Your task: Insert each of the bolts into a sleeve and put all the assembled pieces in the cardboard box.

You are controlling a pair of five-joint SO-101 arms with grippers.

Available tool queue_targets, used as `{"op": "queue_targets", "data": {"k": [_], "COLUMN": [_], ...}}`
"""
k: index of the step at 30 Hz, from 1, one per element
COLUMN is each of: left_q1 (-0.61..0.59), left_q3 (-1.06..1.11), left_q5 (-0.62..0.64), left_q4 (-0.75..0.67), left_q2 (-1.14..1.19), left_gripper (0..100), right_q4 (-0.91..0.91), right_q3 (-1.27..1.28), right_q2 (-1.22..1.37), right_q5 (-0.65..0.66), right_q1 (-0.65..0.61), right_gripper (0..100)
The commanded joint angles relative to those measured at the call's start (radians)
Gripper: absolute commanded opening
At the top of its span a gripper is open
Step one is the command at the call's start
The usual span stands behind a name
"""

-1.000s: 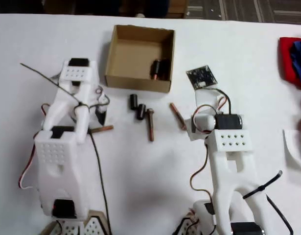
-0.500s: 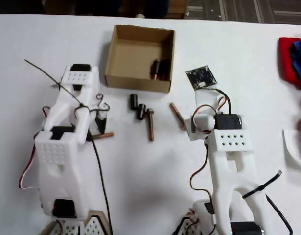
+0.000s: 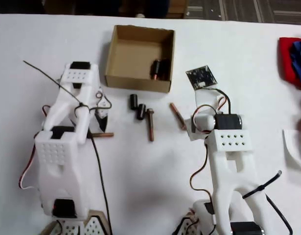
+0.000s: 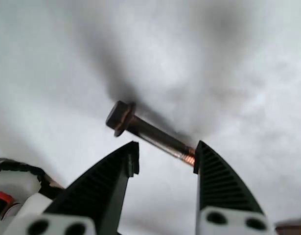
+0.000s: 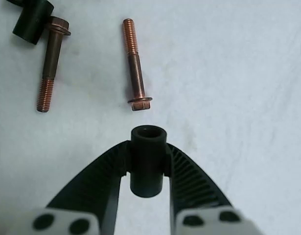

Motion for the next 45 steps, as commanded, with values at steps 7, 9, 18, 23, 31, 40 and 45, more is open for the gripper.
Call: {"op": "queue_targets", "data": {"k": [7, 9, 18, 23, 31, 40, 45], "left_q1": [0.077, 0.066, 0.026, 0.026, 0.028, 0.026, 0.009], "left_q3": [0.225, 0.242, 0.231, 0.147, -0.124, -0.265, -0.263], "left_q5": [-0.009, -0.011, -0.003, 0.06, 0.075, 0.103, 0.227], "left_q4": [0.014, 0.014, -0.123, -0.16, -0.104, -0.049, -0.124], "left_q2": [-0.221, -0.21, -0.097, -0.035, 0.02, 0.048, 0.055], "left_gripper": [20, 20, 20, 20, 20, 20, 20], "right_q4": [-0.005, -0.005, -0.005, -0.004, -0.004, -0.004, -0.005], "right_q3": [-0.012, -0.012, -0.012, -0.012, -0.012, -0.012, -0.012], "right_q2": [-0.042, -0.042, -0.042, -0.042, -0.042, -0.042, -0.042], "right_q5": [0.002, 0.002, 0.002, 0.002, 0.002, 0.002, 0.002], "right_q1": [0.007, 0.007, 0.007, 0.007, 0.007, 0.007, 0.007], "right_gripper": [2.3, 2.3, 2.3, 2.3, 2.3, 2.3, 2.3]}}
